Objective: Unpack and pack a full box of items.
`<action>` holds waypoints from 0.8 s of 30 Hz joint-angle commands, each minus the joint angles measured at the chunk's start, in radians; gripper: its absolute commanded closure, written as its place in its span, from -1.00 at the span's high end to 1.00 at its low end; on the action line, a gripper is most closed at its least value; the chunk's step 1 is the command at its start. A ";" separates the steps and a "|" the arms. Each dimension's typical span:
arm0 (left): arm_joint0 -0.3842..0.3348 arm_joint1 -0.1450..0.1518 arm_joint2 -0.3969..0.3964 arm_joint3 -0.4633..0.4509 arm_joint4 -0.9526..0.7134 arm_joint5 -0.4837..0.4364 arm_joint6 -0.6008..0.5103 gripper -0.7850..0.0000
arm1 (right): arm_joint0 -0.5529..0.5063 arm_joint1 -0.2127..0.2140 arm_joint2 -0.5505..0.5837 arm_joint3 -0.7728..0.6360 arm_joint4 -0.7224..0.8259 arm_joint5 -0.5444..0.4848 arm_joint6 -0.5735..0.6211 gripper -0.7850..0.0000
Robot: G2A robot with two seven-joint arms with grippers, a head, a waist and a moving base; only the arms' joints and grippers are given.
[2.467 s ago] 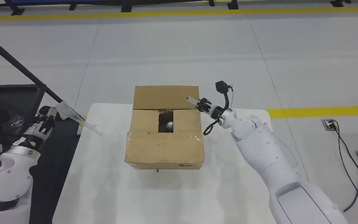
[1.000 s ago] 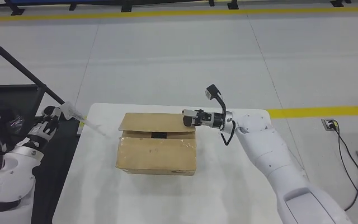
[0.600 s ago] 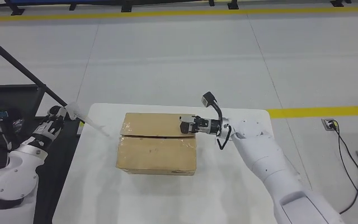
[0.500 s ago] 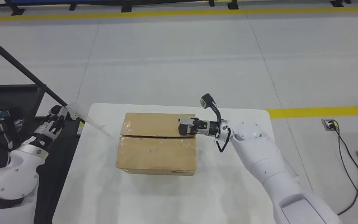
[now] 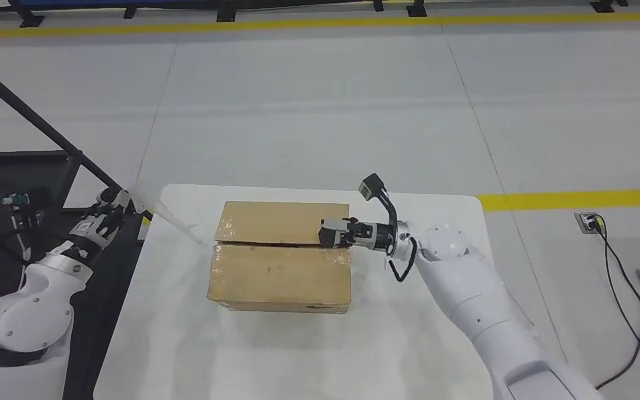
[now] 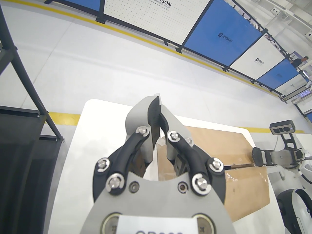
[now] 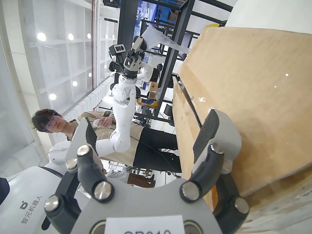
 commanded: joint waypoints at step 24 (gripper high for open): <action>-0.023 0.005 0.015 0.004 0.015 -0.003 -0.014 -1.00 | -0.065 0.003 0.014 0.024 0.006 -0.023 -0.046 1.00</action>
